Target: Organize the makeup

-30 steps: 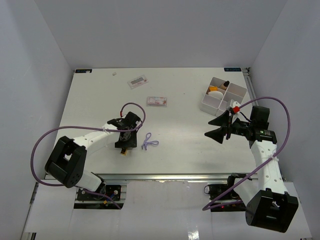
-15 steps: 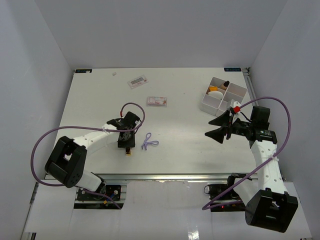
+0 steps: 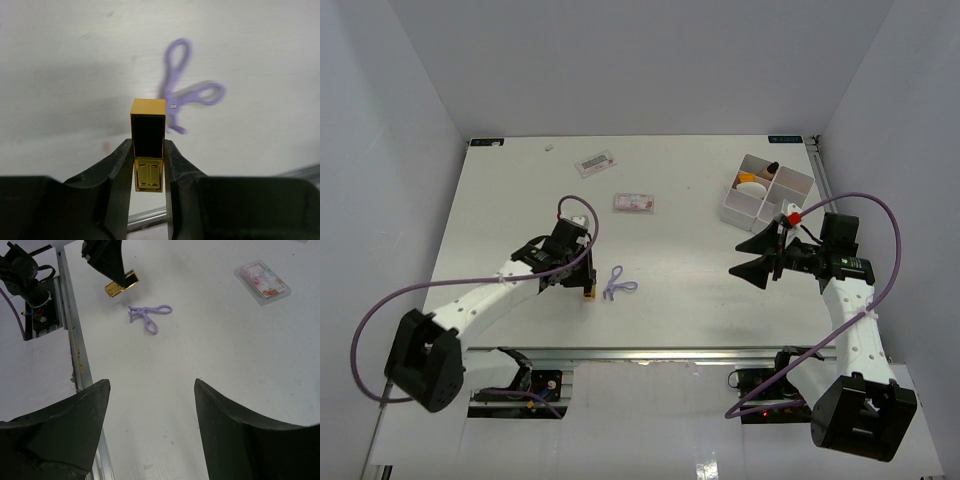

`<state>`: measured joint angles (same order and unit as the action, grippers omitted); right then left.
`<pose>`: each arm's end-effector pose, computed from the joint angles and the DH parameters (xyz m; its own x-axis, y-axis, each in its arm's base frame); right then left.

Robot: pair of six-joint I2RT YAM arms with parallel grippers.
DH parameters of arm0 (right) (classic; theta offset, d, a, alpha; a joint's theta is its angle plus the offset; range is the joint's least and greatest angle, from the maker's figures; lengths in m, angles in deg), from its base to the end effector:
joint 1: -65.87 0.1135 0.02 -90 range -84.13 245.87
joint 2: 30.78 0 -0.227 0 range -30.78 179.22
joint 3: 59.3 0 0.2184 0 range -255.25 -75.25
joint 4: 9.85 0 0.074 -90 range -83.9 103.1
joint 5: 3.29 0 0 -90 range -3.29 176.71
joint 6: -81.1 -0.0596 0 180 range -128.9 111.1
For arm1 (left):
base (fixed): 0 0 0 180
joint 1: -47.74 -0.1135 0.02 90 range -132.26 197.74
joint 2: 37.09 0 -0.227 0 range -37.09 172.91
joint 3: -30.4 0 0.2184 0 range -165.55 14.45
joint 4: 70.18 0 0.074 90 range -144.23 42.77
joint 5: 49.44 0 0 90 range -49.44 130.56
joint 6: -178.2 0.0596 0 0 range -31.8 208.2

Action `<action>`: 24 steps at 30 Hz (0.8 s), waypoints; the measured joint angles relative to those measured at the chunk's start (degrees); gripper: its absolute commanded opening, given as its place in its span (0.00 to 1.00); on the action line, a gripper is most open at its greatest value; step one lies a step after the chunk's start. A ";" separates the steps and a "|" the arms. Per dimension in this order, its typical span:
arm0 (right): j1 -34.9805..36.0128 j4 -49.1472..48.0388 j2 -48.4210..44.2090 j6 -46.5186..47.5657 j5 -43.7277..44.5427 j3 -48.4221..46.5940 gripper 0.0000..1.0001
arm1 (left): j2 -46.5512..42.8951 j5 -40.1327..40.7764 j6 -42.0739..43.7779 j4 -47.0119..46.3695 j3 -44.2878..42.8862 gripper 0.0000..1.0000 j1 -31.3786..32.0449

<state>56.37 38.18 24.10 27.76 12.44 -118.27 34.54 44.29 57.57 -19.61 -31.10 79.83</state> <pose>0.1793 0.0282 0.2522 -0.1676 -0.1361 -0.9764 -0.9211 0.3746 0.1059 0.1959 -0.1183 0.1741 -0.8921 -0.0407 -0.4500 0.0565 0.9781 -0.2005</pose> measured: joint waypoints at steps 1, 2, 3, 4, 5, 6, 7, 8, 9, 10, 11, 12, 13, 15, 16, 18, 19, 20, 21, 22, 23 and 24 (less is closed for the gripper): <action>0.28 1.27 0.60 0.46 -0.30 -0.61 0.77 | -3.27 -2.31 0.15 -1.51 0.13 0.14 -0.03; 0.68 2.55 1.44 0.89 -0.59 -1.49 0.78 | -6.44 -5.22 0.22 -3.79 0.23 0.14 -0.03; 1.05 3.51 2.33 1.23 -0.85 -2.43 0.79 | -9.29 -8.15 0.20 -6.53 0.30 0.14 -0.02; 1.70 4.64 3.39 1.72 -1.29 -3.60 0.81 | -11.64 -11.74 0.01 -10.63 0.72 0.14 0.03; 2.30 5.70 4.28 2.27 -1.83 -4.61 0.84 | -13.12 -15.53 -0.26 -15.04 1.30 0.14 0.13; 2.76 6.63 4.93 2.83 -2.40 -5.39 0.87 | -13.87 -19.33 -0.56 -19.35 1.95 0.13 0.24; 3.26 7.69 5.56 3.72 -3.03 -6.18 0.89 | -14.27 -23.02 -0.89 -23.45 2.56 0.13 0.40; 3.93 9.13 6.15 5.66 -3.82 -7.01 0.91 | -13.53 -26.38 -1.32 -26.88 3.04 0.13 0.71; 4.66 11.20 6.73 8.30 -4.43 -8.09 0.92 | -12.14 -29.68 -1.71 -30.36 3.33 0.13 1.29; 5.47 13.68 7.25 11.84 -5.03 -9.34 0.92 | -10.17 -32.46 -1.93 -33.65 3.41 0.13 2.18; 6.35 15.95 7.65 15.49 -5.68 -10.60 0.93 | -8.03 -34.88 -2.01 -36.52 3.40 0.13 3.24; 7.34 17.86 7.89 18.77 -6.27 -11.83 0.93 | -5.74 -37.26 -2.00 -38.90 3.39 0.13 4.44; 8.42 19.65 8.07 22.10 -6.80 -12.96 0.93 | -3.52 -39.64 -1.98 -40.99 3.38 0.13 5.62; 10.70 22.04 8.09 27.76 -7.47 -14.47 0.92 | 0.39 -43.79 -1.81 -43.78 2.96 0.13 7.60; 11.92 22.10 8.05 29.26 -7.70 -14.88 0.88 | 1.97 -45.30 -1.60 -44.72 2.59 0.13 8.45; 14.16 18.89 7.98 26.17 -7.53 -14.98 0.83 | 4.51 -46.78 -0.45 -45.75 1.28 0.12 10.21; 14.89 15.61 8.00 21.67 -7.02 -14.80 0.84 | 5.35 -46.35 0.54 -45.83 0.44 0.12 11.23; 15.53 11.58 8.04 16.11 -6.11 -14.47 0.85 | 5.98 -45.52 1.63 -45.80 -0.39 0.12 12.28; 16.07 6.60 8.09 9.59 -4.29 -13.86 0.86 | 6.27 -44.06 2.79 -45.77 -1.09 0.13 13.34; 16.47 1.71 8.12 3.78 -2.20 -13.10 0.86 | 6.29 -42.03 3.98 -45.81 -1.63 0.13 14.37; 16.79 -2.54 8.16 -1.69 -0.18 -12.26 0.86 | 6.26 -39.81 5.17 -45.90 -2.05 0.13 15.37; 17.04 -6.24 8.22 -6.86 1.79 -11.36 0.86 | 6.18 -37.40 6.37 -46.04 -2.36 0.13 16.33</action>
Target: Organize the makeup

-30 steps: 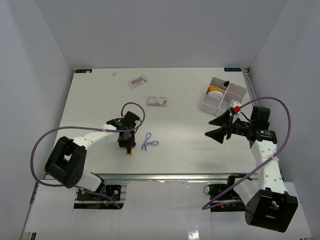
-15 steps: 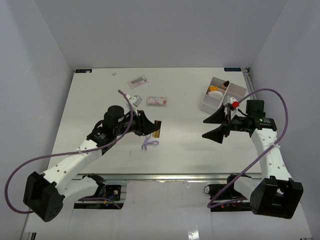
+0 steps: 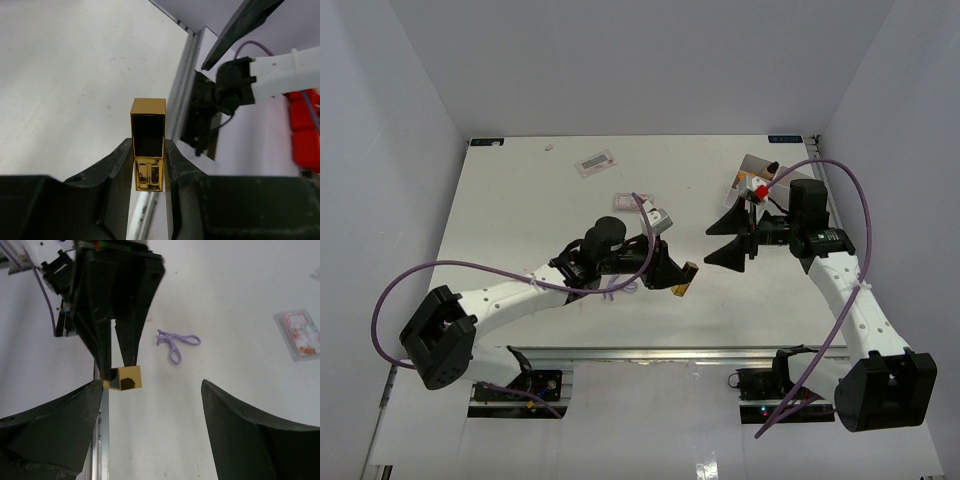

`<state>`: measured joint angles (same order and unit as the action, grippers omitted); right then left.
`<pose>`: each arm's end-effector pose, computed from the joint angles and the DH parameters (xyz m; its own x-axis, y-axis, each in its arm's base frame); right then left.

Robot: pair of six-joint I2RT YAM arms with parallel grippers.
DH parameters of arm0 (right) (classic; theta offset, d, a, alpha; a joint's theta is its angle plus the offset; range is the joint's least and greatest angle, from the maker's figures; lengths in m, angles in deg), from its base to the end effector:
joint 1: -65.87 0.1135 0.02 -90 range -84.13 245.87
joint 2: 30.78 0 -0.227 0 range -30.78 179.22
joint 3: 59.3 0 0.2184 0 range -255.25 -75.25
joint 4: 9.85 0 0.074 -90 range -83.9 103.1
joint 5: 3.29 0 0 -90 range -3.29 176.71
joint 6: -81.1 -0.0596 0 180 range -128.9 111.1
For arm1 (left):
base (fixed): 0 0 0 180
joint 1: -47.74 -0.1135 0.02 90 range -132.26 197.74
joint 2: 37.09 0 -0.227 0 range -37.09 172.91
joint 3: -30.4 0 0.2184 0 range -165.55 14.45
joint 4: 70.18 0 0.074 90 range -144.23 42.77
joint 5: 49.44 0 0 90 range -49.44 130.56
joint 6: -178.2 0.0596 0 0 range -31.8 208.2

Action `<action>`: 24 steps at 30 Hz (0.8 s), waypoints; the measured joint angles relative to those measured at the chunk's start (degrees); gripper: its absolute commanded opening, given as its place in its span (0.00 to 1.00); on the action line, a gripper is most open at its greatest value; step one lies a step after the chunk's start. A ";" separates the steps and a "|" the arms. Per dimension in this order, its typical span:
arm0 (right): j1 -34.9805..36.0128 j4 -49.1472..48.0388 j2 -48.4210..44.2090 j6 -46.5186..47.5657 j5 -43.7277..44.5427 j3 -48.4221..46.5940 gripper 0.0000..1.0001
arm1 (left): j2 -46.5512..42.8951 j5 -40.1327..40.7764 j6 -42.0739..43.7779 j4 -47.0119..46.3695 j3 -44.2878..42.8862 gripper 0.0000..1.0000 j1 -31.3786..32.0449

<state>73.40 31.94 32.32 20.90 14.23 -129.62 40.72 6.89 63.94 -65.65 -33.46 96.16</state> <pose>0.2004 0.0838 0.2912 -0.0817 -0.1617 -0.9835 -0.9893 0.1327 0.0603 0.1752 -0.2473 0.2436 -0.5910 0.1508 -0.7925 0.7993 0.2424 -0.5499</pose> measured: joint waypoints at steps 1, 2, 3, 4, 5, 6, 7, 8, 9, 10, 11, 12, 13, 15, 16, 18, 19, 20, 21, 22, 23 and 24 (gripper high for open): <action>0.25 -3.22 0.17 -5.40 1.94 0.67 0.86 | -0.03 2.56 1.30 -0.33 -0.12 0.13 0.92; 0.47 -6.05 0.42 -10.77 3.87 1.14 0.86 | -0.03 5.32 2.64 -0.74 -0.13 0.13 1.80; 0.65 -8.54 0.77 -15.69 5.82 1.32 0.86 | -0.03 8.31 3.92 -1.09 -0.11 0.13 2.54; 0.84 -11.10 1.11 -20.32 7.89 1.45 0.86 | -0.03 11.07 5.02 -1.57 -0.01 0.13 3.15; 0.92 -13.55 1.32 -24.98 9.94 1.61 0.86 | -0.03 13.84 6.16 -2.70 0.32 0.12 3.81; 0.99 -15.95 1.37 -29.67 12.16 1.77 0.85 | -0.03 16.45 7.12 -3.78 0.67 0.12 4.38; 1.03 -17.64 1.36 -32.92 13.72 1.88 0.85 | -0.02 18.78 7.97 -4.71 1.03 0.12 4.90; 1.08 -19.18 1.35 -35.86 15.15 1.98 0.85 | -0.01 21.06 8.80 -5.61 1.38 0.12 5.41; 1.12 -20.53 1.33 -38.73 16.78 2.03 0.85 | 0.03 23.38 9.66 -6.31 1.58 0.12 5.81; 1.13 -21.50 1.27 -41.02 18.34 2.08 0.85 | 0.18 25.52 10.39 -7.00 1.65 0.12 6.17; 1.13 -22.23 1.20 -42.85 19.60 2.21 0.84 | 0.36 27.32 11.03 -7.65 1.67 0.12 6.47; 1.13 -22.81 1.12 -44.37 20.62 2.41 0.83 | 0.55 28.88 11.62 -8.26 1.67 0.12 6.70; 1.13 -23.40 1.04 -45.89 21.64 2.60 0.83 | 0.74 30.44 12.21 -8.87 1.67 0.12 6.94; 1.17 -23.98 0.99 -47.90 23.40 2.87 0.81 | 1.62 33.48 13.35 -10.18 1.49 0.13 7.62; 1.24 -24.06 1.00 -48.61 24.36 2.91 0.80 | 2.35 34.90 13.93 -10.84 1.24 0.13 8.06; 1.38 -24.24 1.00 -49.19 25.75 2.91 0.79 | 3.89 36.65 14.82 -11.34 0.68 0.13 8.91; 1.47 -24.28 1.02 -49.41 26.37 2.94 0.79 | 4.70 37.30 15.18 -11.31 0.36 0.13 9.25; 1.57 -24.33 1.02 -49.59 26.94 2.99 0.79 | 5.48 37.92 15.52 -11.28 0.04 0.13 9.56; 1.69 -24.40 1.02 -49.69 27.32 3.15 0.79 | 6.14 38.39 15.79 -11.26 -0.31 0.13 9.77; 1.83 -24.44 1.02 -49.73 27.65 3.39 0.79 | 6.76 38.82 16.07 -11.26 -0.69 0.13 9.96; 1.98 -24.44 1.02 -49.75 27.95 3.68 0.79 | 7.34 39.21 16.33 -11.25 -1.11 0.13 10.13; 2.15 -24.39 1.02 -49.73 28.26 3.97 0.78 | 7.76 39.47 16.51 -11.21 -1.56 0.13 10.21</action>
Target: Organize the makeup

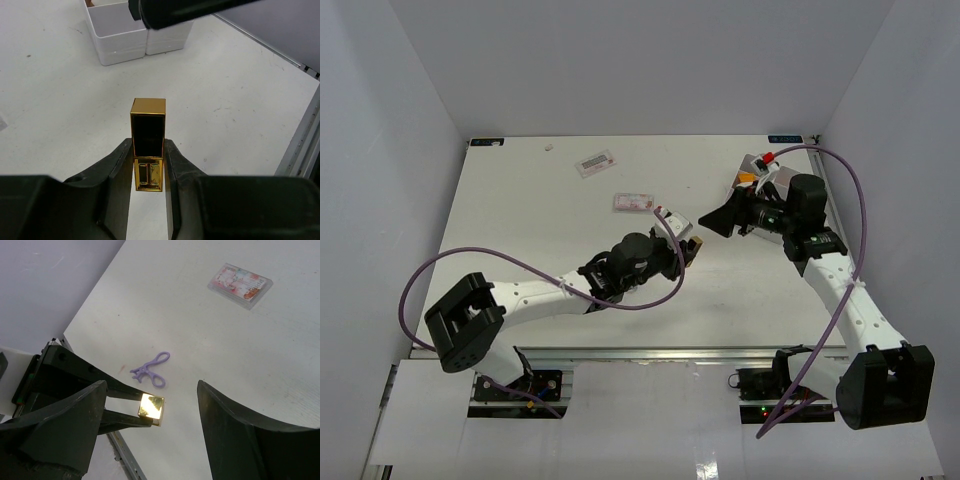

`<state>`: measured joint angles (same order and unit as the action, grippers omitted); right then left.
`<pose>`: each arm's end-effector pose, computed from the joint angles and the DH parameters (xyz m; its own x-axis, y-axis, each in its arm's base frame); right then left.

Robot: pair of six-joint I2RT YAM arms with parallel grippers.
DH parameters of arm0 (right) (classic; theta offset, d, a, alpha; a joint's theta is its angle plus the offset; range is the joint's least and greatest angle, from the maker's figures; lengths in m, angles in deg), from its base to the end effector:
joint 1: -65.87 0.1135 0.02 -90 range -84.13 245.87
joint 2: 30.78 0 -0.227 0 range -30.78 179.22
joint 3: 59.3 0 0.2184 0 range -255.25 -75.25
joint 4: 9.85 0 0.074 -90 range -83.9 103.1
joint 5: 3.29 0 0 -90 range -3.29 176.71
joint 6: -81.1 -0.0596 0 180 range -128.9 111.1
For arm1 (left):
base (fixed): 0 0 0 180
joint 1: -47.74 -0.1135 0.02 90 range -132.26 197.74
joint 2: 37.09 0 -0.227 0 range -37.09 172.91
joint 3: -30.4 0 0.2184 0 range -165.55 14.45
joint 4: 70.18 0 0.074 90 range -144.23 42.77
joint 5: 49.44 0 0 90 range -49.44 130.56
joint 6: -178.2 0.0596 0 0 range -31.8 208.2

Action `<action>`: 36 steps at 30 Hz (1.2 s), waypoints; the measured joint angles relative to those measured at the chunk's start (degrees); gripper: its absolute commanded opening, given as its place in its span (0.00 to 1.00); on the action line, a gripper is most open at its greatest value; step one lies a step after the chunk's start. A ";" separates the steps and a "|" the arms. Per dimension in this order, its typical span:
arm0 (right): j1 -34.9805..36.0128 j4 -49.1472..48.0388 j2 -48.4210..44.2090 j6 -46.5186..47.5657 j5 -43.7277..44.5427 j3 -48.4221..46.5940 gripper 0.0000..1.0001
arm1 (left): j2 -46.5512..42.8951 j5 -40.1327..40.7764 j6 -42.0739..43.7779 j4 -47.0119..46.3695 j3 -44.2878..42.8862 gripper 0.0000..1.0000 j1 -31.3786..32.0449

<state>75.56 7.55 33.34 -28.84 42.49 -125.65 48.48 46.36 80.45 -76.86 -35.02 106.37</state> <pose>0.2412 0.0834 0.2957 -0.5099 0.1609 -0.8451 -0.6492 0.5726 0.5007 0.1806 -0.2847 0.2335 -0.2278 0.1159 -0.9668 0.7747 0.6231 -0.1078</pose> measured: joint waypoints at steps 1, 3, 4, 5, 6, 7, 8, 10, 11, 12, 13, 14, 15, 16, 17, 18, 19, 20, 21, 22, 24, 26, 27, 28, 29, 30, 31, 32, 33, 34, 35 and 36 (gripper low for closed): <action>0.18 0.05 0.00 0.03 0.30 0.29 0.78 | 0.40 0.26 0.18 0.05 -0.46 0.13 0.07; 0.64 0.06 -0.05 0.36 0.84 0.88 0.78 | 0.87 0.75 0.51 0.25 -1.48 0.13 0.09; 0.84 0.01 -0.06 0.63 1.19 1.20 0.77 | 1.02 0.91 0.67 0.28 -1.99 0.13 0.09; 1.02 0.05 -0.23 0.89 1.56 1.60 0.77 | 1.15 1.04 0.82 0.32 -2.46 0.13 0.09; 1.17 0.06 -0.41 1.04 1.80 1.98 0.77 | 1.21 1.16 0.97 0.32 -2.97 0.13 0.09; 1.32 0.07 -0.59 1.19 2.02 2.36 0.76 | 1.26 1.27 1.12 0.32 -3.47 0.13 0.09; 1.39 0.12 -0.74 1.35 2.20 2.60 0.75 | 1.26 1.31 1.26 0.36 -3.86 0.13 0.09; 1.69 0.28 -0.91 1.94 2.64 2.85 0.74 | 1.41 1.31 1.39 0.37 -4.78 0.13 0.11; 1.79 0.35 -1.04 2.26 2.89 2.97 0.73 | 1.53 1.29 1.44 0.38 -5.18 0.13 0.11; 1.87 0.49 -1.15 2.41 3.09 3.06 0.72 | 1.69 1.29 1.50 0.36 -5.56 0.13 0.11; 1.94 0.62 -1.26 2.57 3.29 3.16 0.71 | 1.85 1.29 1.55 0.33 -5.94 0.13 0.11; 2.04 0.71 -1.37 2.72 3.45 3.27 0.70 | 2.03 1.29 1.61 0.36 -6.21 0.13 0.11; 2.14 0.91 -1.50 2.88 3.56 3.36 0.68 | 2.25 1.30 1.69 0.39 -6.41 0.13 0.11; 2.22 1.22 -1.65 3.07 3.65 3.40 0.66 | 2.50 1.31 1.78 0.39 -6.62 0.13 0.11; 2.31 1.37 -1.72 3.31 3.78 3.42 0.63 | 2.80 1.30 1.82 0.40 -6.81 0.13 0.11; 2.37 1.44 -1.80 3.53 3.90 3.42 0.59 | 3.05 1.29 1.86 0.46 -6.93 0.13 0.11; 2.43 1.46 -1.89 3.76 4.00 3.42 0.56 | 3.27 1.29 1.91 0.53 -7.01 0.13 0.11; 2.46 1.47 -1.95 3.92 4.11 3.42 0.52 | 3.45 1.29 1.94 0.62 -7.05 0.13 0.11; 2.47 1.47 -1.99 4.03 4.21 3.42 0.48 | 3.61 1.29 1.97 0.72 -7.06 0.13 0.11; 2.49 1.52 -1.99 4.06 4.29 3.42 0.45 | 3.77 1.29 1.97 0.86 -7.16 0.13 0.13; 2.49 1.53 -1.99 4.19 4.45 3.42 0.41 | 4.07 1.29 2.00 1.14 -7.42 0.13 0.16; 2.49 1.57 -1.99 4.33 4.47 3.42 0.38 | 4.21 1.29 2.03 1.40 -7.64 0.13 0.22; 2.49 1.57 -1.99 4.33 4.44 3.42 0.37 | 4.21 1.30 2.11 1.45 -7.69 0.13 0.27; 2.49 1.56 -1.99 4.32 4.41 3.42 0.37 | 4.21 1.31 2.21 1.49 -7.73 0.13 0.34; 2.49 1.57 -1.99 4.32 4.40 3.42 0.38 | 4.21 1.33 2.32 1.60 -7.79 0.13 0.39; 2.49 1.59 -1.98 4.32 4.40 3.42 0.39 | 4.23 1.36 2.38 1.73 -7.87 0.13 0.41; 2.49 1.60 -1.97 4.32 4.40 3.42 0.43 | 4.24 1.39 2.44 1.86 -7.96 0.13 0.42; 2.49 1.56 -1.97 4.32 4.40 3.42 0.44 | 4.26 1.44 2.53 2.03 -8.13 0.13 0.42; 2.49 1.60 -1.97 4.33 4.41 3.42 0.46 | 4.30 1.50 2.58 2.06 -8.32 0.13 0.42; 2.49 1.66 -1.97 4.35 4.43 3.42 0.46 | 4.36 1.57 2.64 2.06 -8.51 0.13 0.42; 2.49 1.76 -1.97 4.40 4.44 3.42 0.47 | 4.41 1.62 2.71 2.03 -8.76 0.13 0.44; 2.49 1.79 -1.97 4.40 4.45 3.42 0.48 | 4.48 1.67 2.78 2.00 -9.04 0.13 0.45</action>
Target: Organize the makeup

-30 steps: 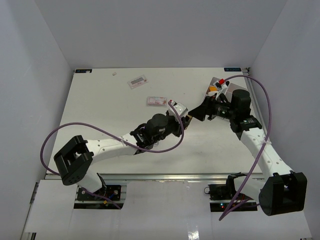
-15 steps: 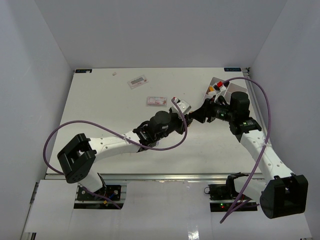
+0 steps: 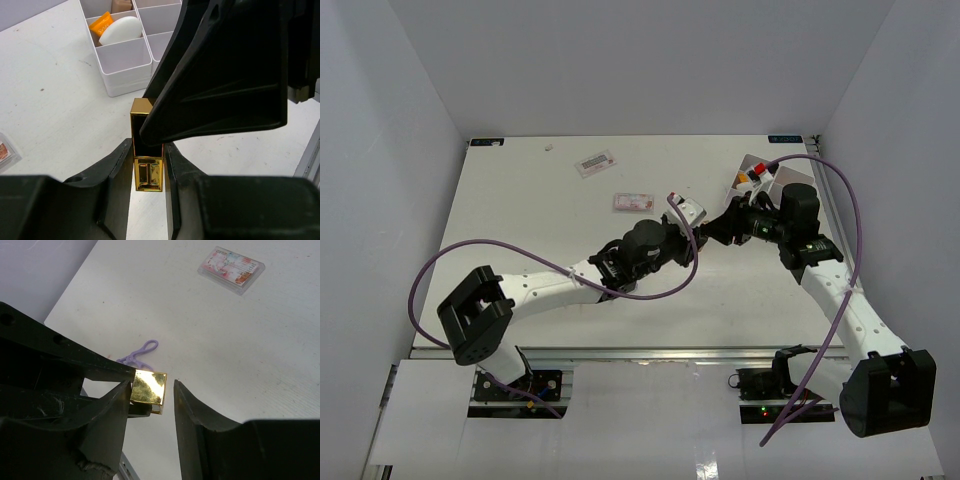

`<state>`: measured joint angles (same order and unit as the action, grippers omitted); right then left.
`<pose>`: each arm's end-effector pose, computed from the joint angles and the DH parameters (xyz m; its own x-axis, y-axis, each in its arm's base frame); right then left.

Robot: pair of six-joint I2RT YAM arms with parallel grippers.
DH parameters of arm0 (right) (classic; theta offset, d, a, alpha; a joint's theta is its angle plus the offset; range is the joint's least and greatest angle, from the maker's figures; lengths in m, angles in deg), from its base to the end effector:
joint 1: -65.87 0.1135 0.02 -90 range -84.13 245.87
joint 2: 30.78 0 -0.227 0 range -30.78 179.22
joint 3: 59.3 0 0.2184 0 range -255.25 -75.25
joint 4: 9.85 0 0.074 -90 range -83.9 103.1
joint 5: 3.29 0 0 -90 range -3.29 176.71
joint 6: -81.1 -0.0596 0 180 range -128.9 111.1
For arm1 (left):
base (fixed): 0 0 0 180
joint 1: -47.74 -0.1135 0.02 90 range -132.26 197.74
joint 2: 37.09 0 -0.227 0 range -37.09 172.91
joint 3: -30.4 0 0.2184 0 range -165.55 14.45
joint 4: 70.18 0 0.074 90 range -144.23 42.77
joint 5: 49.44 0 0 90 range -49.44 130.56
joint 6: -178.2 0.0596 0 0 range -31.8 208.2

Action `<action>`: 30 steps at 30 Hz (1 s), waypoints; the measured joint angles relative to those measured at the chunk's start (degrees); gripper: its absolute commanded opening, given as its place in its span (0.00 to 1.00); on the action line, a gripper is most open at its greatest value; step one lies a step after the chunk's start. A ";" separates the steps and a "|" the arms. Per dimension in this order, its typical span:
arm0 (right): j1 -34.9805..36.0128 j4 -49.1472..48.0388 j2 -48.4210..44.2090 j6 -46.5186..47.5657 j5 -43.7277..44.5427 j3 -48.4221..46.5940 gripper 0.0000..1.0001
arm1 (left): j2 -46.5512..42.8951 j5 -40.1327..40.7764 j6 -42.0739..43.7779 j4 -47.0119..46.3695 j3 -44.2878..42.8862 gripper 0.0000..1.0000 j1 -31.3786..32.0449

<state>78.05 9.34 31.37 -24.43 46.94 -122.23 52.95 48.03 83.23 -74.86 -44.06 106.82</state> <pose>0.2324 0.0892 0.2793 -0.4997 0.1027 -0.8601 -0.6452 0.6183 0.4487 0.1923 -0.3059 0.2567 -0.1648 0.1080 -0.9804 0.7736 0.6307 -0.0606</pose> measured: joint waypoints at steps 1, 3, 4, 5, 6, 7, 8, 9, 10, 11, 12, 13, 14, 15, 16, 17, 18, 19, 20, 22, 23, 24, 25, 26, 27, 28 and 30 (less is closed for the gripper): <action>0.00 0.01 0.00 0.00 0.00 0.00 0.48 | 0.08 0.04 0.06 -0.02 -0.26 0.13 0.01; 0.00 0.01 0.00 0.00 0.03 0.00 0.47 | 0.27 0.07 0.10 -0.14 -0.58 0.13 0.02; 0.00 0.01 -0.01 0.00 0.05 0.00 0.46 | 0.36 0.08 0.13 -0.20 -0.65 0.14 0.03; 0.00 0.03 -0.02 0.00 0.06 0.00 0.44 | 0.43 0.08 0.18 -0.23 -0.65 0.14 0.03; 0.00 0.04 -0.02 0.02 0.05 0.00 0.41 | 0.51 0.08 0.22 -0.24 -0.65 0.14 0.03; 0.00 0.05 -0.02 0.04 0.02 0.00 0.34 | 0.59 0.08 0.26 -0.24 -0.65 0.14 0.03; 0.00 0.05 -0.02 0.00 0.02 0.00 0.28 | 0.63 0.08 0.26 -0.19 -0.65 0.15 0.03; 0.00 0.08 -0.02 0.16 0.12 0.00 0.24 | 0.65 0.08 0.28 -0.17 -0.66 0.16 0.03; 0.00 0.10 -0.02 0.23 0.22 0.00 0.20 | 0.66 0.08 0.31 -0.15 -0.70 0.17 0.03; 0.00 0.09 -0.02 0.17 0.29 0.00 0.16 | 0.69 0.10 0.38 -0.11 -0.79 0.19 0.03; 0.00 0.06 -0.02 0.17 0.32 0.00 0.12 | 0.71 0.16 0.46 -0.01 -0.87 0.22 0.03; 0.00 0.05 -0.02 0.20 0.30 0.00 0.10 | 0.72 0.20 0.50 0.06 -0.91 0.28 0.03; 0.00 0.04 -0.02 0.25 0.25 0.00 0.08 | 0.72 0.24 0.49 0.07 -0.92 0.33 0.03; 0.00 0.03 -0.02 0.30 0.20 0.00 0.08 | 0.72 0.27 0.48 0.09 -0.93 0.43 0.03; 0.00 0.03 -0.05 0.43 0.14 0.00 0.08 | 0.72 0.36 0.45 0.09 -0.93 0.53 0.04; 0.00 0.04 -0.08 0.60 -0.01 0.00 0.08 | 0.72 0.44 0.36 0.06 -0.93 0.63 0.05; 0.00 0.07 -0.11 0.83 -0.30 0.00 0.08 | 0.72 0.51 0.17 -0.01 -0.93 0.69 0.05; -0.01 0.07 -0.17 1.02 -0.60 0.00 0.08 | 0.72 0.58 -0.02 -0.05 -0.93 0.74 0.05; -0.02 0.07 -0.24 1.21 -0.90 0.00 0.08 | 0.72 0.65 -0.21 -0.09 -0.93 0.80 0.05; -0.14 0.09 -0.44 1.67 -1.31 -0.01 0.08 | 0.71 0.69 -0.48 -0.11 -0.93 0.88 0.05; -0.23 0.15 -0.53 2.02 -1.47 -0.04 0.08 | 0.68 0.69 -0.54 -0.12 -0.93 0.91 0.04; -0.35 0.24 -0.62 2.40 -1.61 -0.08 0.08 | 0.62 0.69 -0.59 -0.11 -0.93 0.92 0.03; -0.61 0.42 -0.65 2.88 -1.68 -0.17 0.08 | 0.43 0.68 -0.61 -0.01 -0.92 0.92 0.03; -0.87 0.60 -0.69 3.36 -1.75 -0.26 0.08 | 0.24 0.67 -0.63 0.09 -0.91 0.93 0.03; -1.38 1.09 -0.70 3.94 -1.88 -0.48 0.08 | -0.12 0.66 -0.62 0.21 -0.87 0.94 0.03; -2.02 1.71 -0.70 4.74 -1.98 -0.81 0.08 | -0.70 0.61 -0.60 0.48 -0.72 0.94 0.03; -3.95 3.09 -0.70 6.59 -1.88 -1.96 0.08 | -2.70 0.60 -0.56 1.28 0.04 0.96 0.03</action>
<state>74.10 12.43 30.67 -17.84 45.06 -124.20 50.26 48.63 82.67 -73.58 -44.02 106.85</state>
